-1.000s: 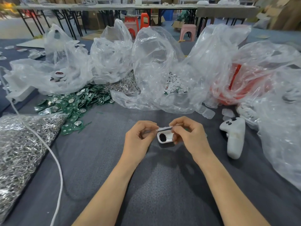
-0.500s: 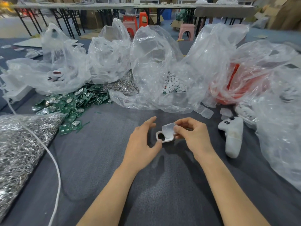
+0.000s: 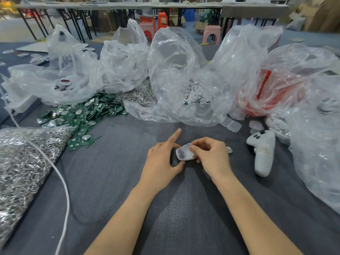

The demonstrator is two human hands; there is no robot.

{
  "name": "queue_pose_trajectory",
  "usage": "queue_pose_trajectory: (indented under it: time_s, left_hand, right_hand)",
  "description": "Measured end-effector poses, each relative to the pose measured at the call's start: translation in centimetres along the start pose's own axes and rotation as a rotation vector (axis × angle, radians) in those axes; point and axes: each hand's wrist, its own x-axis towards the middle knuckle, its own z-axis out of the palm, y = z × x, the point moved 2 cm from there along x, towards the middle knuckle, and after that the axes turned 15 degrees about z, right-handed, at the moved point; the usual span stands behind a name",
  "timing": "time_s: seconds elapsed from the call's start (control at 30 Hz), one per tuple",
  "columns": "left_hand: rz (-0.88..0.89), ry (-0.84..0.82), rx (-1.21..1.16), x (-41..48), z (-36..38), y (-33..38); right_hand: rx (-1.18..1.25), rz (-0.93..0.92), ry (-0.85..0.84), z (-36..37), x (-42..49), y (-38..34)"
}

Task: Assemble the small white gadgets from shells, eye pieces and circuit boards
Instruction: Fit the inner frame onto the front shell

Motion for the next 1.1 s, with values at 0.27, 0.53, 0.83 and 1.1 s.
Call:
queue_pose_trajectory:
  time_s: [0.27,0.53,0.83,1.1]
  left_hand:
    - [-0.025,-0.009,0.000,0.0,0.1,-0.1]
    - [0.019,0.005,0.070,0.0,0.0,0.1]
    - [0.023,-0.001,0.054,0.0,0.0,0.3]
    - [0.011,-0.007,0.066,0.0,-0.1,0.4]
  right_hand:
    - [-0.103,-0.020,0.049,0.1,-0.1,0.1]
    - [-0.256,-0.095,0.054,0.1,-0.2,0.0]
    - [-0.437,-0.152,0.109,-0.3,0.0,-0.2]
    - [-0.298,-0.013,0.003,-1.2,0.3,-0.3]
